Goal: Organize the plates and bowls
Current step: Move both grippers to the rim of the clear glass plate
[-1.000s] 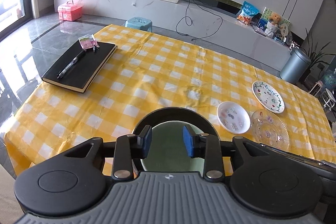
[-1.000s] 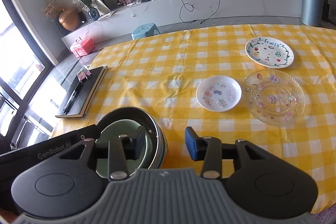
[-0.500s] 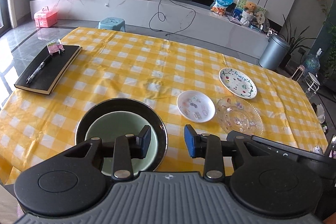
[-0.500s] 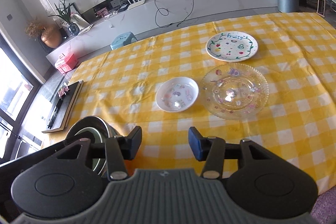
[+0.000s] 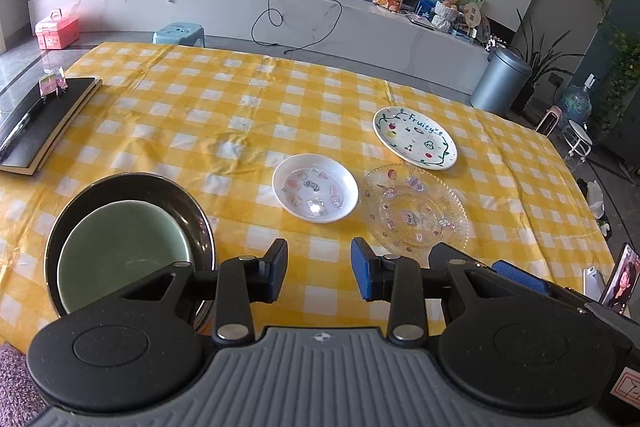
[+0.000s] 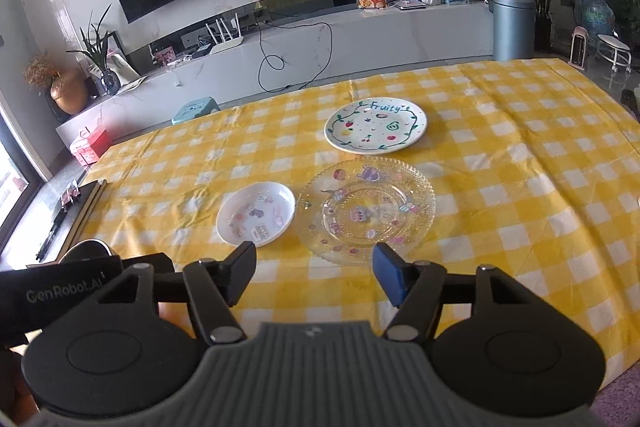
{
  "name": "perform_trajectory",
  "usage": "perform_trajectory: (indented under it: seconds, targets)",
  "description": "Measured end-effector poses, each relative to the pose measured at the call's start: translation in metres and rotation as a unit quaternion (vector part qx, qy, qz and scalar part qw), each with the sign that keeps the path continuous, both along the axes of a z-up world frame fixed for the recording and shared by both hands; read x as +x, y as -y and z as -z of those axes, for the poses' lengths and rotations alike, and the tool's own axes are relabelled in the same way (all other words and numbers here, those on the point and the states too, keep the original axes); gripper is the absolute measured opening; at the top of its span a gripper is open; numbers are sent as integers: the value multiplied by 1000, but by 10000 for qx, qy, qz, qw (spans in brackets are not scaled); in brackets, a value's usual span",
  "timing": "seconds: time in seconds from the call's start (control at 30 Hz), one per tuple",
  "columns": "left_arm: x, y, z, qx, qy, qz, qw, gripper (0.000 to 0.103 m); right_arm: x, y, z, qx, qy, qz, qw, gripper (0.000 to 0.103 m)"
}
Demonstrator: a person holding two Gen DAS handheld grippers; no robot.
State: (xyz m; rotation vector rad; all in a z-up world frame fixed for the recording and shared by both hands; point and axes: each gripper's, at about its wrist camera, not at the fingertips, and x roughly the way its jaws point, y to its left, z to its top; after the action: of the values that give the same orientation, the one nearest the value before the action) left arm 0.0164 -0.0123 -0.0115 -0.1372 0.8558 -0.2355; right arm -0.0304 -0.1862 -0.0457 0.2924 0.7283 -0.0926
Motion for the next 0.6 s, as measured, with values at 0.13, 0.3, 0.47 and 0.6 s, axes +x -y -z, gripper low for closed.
perform_trajectory:
  seconds: [0.13, 0.3, 0.47, 0.6]
  targets:
    - [7, 6, 8, -32, 15, -57, 10000, 41, 5, 17, 11, 153, -65, 210, 9996, 68]
    - [16, 15, 22, -153, -35, -50, 9999, 41, 10, 35, 24, 351, -69, 178, 9992, 68]
    - [29, 24, 34, -209, -77, -2, 9998, 41, 20, 51, 38, 609, -179, 210, 9978, 61]
    - [42, 29, 44, -345, -168, 18, 9993, 41, 29, 57, 45, 608, -237, 231, 9976, 49]
